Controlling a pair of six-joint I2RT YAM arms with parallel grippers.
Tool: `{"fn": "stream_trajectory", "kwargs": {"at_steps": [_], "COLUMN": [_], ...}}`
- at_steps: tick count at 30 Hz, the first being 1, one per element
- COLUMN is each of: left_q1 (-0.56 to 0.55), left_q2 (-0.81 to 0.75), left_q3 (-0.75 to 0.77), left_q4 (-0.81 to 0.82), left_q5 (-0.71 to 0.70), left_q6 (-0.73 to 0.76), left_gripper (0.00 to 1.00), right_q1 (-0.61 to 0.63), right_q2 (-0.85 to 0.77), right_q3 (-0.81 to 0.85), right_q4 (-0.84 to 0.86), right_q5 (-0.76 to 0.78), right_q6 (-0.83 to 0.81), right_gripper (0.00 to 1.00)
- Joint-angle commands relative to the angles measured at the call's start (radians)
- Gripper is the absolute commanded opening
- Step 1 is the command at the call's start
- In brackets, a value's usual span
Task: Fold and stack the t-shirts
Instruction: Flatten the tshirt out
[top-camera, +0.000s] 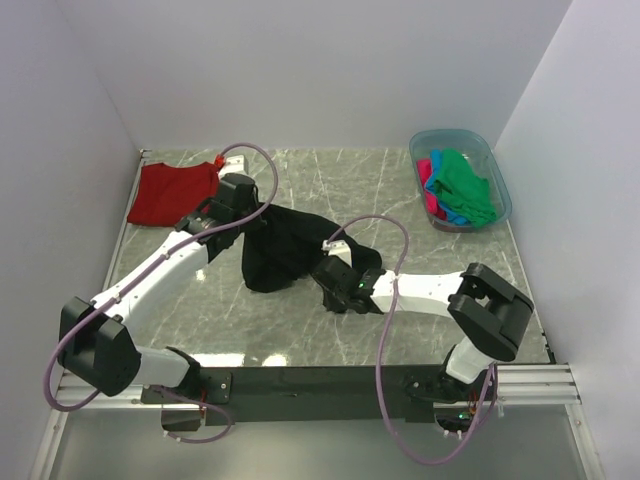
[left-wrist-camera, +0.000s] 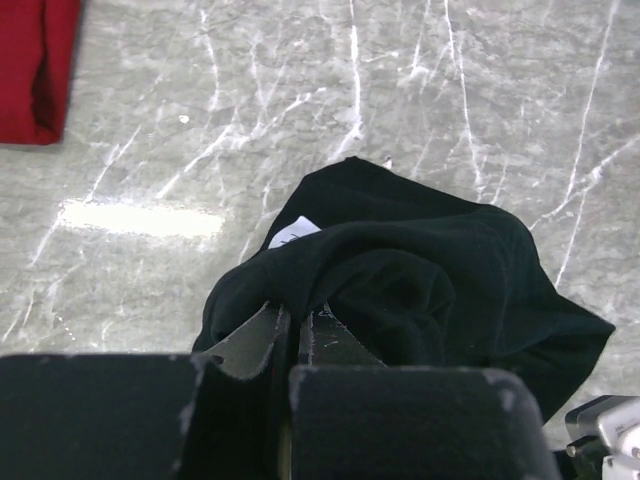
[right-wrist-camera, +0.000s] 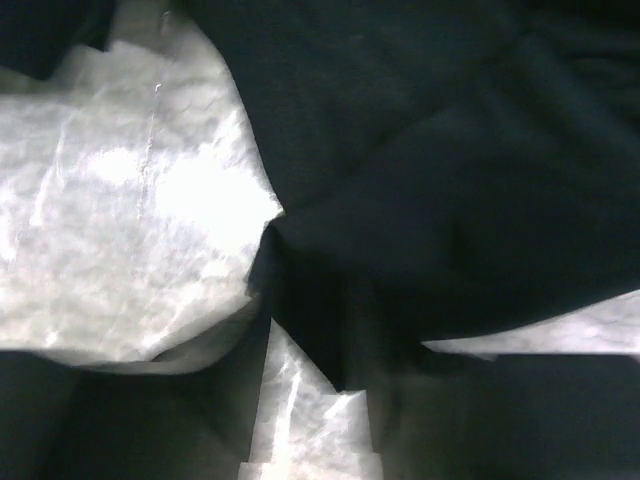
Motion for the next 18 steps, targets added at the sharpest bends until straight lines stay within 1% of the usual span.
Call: {"fn": "stream_trajectory", "kwargs": {"at_steps": [1, 3, 4, 6, 9, 10, 11, 12, 13, 16, 18], "left_q1": [0.025, 0.037, 0.045, 0.067, 0.103, 0.119, 0.128, 0.136, 0.149, 0.178, 0.201], "left_q2": [-0.057, -0.067, -0.081, -0.095, -0.126, -0.139, -0.147, -0.155, -0.170, -0.193, -0.201], "left_q3": [-0.006, -0.009, -0.009, -0.001, 0.052, 0.075, 0.126, 0.152, 0.177, 0.282, 0.310], "left_q4": [0.035, 0.033, 0.030, 0.027, 0.004, -0.005, -0.020, -0.025, -0.030, -0.054, -0.074], "left_q5": [0.002, 0.010, 0.012, 0.018, 0.033, 0.036, 0.042, 0.060, 0.070, 0.082, 0.096], "left_q6": [0.022, 0.025, 0.028, 0.032, 0.045, 0.052, 0.055, 0.057, 0.068, 0.089, 0.098], "left_gripper": [0.00, 0.01, 0.01, 0.01, 0.01, 0.01, 0.01, 0.01, 0.01, 0.01, 0.01], "right_q1": [0.000, -0.002, -0.005, -0.018, -0.061, -0.083, -0.098, -0.116, -0.147, -0.190, -0.193], "right_q2": [0.048, 0.049, 0.040, 0.008, -0.122, -0.211, -0.257, -0.305, -0.392, -0.524, -0.570], "right_q3": [0.011, 0.031, 0.042, 0.074, 0.135, 0.155, 0.178, 0.227, 0.254, 0.367, 0.439], "right_q4": [-0.024, -0.056, -0.074, -0.137, -0.235, -0.260, -0.301, -0.314, -0.325, -0.372, -0.415], "right_q5": [0.034, 0.068, 0.111, 0.150, 0.240, 0.258, 0.289, 0.301, 0.314, 0.369, 0.410], "right_q6": [0.019, 0.007, 0.002, -0.017, -0.057, -0.071, -0.085, -0.119, -0.139, -0.195, -0.220], "right_gripper": [0.30, 0.07, 0.00, 0.00, 0.00, 0.00, 0.00, 0.00, 0.00, 0.00, 0.00]}}
